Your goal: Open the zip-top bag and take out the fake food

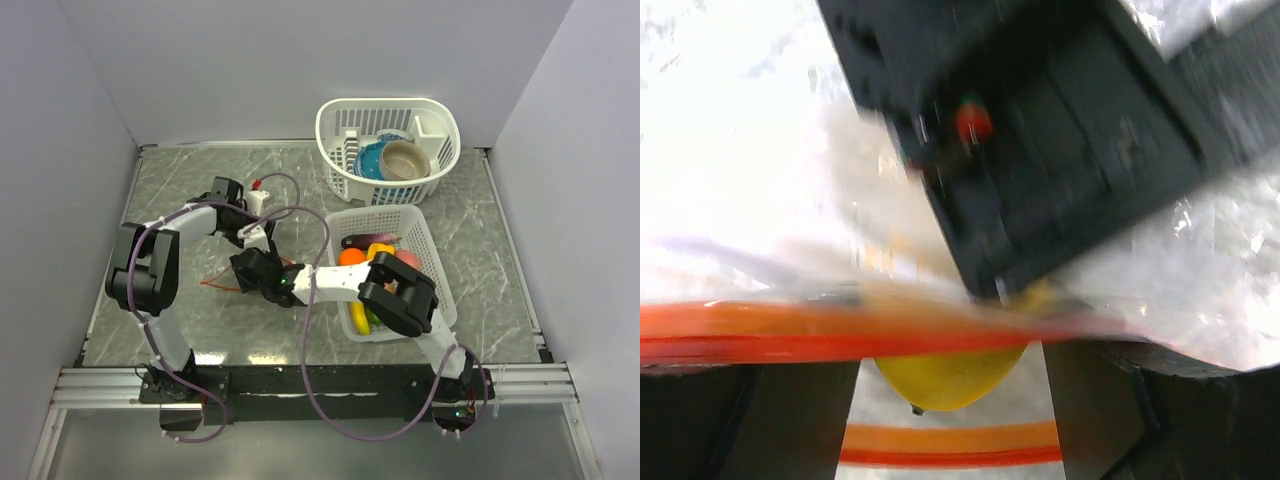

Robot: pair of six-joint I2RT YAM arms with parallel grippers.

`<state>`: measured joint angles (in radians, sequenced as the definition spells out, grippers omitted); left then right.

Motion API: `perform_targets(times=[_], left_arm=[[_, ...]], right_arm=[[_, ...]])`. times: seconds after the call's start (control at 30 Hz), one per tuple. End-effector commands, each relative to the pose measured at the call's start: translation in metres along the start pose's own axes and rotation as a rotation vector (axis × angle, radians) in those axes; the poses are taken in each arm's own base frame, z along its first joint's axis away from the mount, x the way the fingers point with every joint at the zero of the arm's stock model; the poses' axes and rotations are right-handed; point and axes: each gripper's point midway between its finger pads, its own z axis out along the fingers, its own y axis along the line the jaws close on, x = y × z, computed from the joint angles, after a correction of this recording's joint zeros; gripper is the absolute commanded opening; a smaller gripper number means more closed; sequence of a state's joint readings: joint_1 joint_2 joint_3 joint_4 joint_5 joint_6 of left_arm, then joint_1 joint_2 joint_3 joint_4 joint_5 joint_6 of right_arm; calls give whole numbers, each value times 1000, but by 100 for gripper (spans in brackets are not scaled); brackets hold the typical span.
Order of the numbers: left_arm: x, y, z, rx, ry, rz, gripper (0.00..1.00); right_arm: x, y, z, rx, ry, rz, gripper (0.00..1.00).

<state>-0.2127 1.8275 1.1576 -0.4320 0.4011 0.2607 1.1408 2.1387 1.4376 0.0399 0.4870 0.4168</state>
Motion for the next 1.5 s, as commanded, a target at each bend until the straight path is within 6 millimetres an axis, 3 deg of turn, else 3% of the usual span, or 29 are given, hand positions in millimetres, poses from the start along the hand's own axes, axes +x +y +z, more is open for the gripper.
perform_targets(times=[0.0,0.03,0.1,0.17,0.27,0.3,0.37,0.4,0.47,0.5,0.53,0.63,0.67,0.73,0.8,0.93,1.23,1.33,1.47], left_arm=[[34,13,2,-10,105,-84,99],[36,20,3,-24,103,-92,99],[45,27,7,-36,128,-108,99],[53,36,10,-48,143,-124,99],[56,47,9,-78,148,-139,99],[52,51,8,-86,139,-142,99],[47,58,2,-98,122,-162,99],[38,59,-3,-94,104,-169,99],[19,58,-17,-88,59,-173,99],[6,54,-27,-79,33,-176,99],[-7,46,-35,-41,-4,-173,99],[-54,20,-76,39,-132,-148,99],[-66,13,-92,53,-171,-132,99],[-85,-2,-113,99,-224,-117,99],[-98,-13,-131,122,-270,-88,99],[-99,-26,-144,156,-287,-71,99],[-97,-52,-167,237,-312,-10,99],[-94,-55,-171,242,-315,20,99],[-86,-50,-161,222,-298,4,99]], right_arm=[[-47,-12,-34,9,-123,28,37],[-60,-9,-49,-11,-153,37,37],[-58,-10,-62,-30,-155,23,38],[-71,-7,-85,-63,-187,31,45],[-78,-17,-112,-55,-197,53,50],[-71,-23,-118,-47,-187,52,51],[-81,-38,-141,-26,-214,93,51],[-73,-50,-145,-1,-207,98,51],[-82,-79,-169,77,-252,152,50],[-71,-96,-172,126,-248,153,49],[-75,-118,-186,187,-274,201,48],[-62,-167,-198,292,-252,288,49],[-53,-177,-199,308,-230,296,54],[-47,-200,-204,353,-210,342,81],[-41,-209,-207,363,-191,350,100],[-34,-222,-214,414,-142,351,100],[-67,-237,-241,467,-221,325,100],[-75,-240,-247,463,-254,324,100],[-77,-241,-252,452,-276,333,100]])
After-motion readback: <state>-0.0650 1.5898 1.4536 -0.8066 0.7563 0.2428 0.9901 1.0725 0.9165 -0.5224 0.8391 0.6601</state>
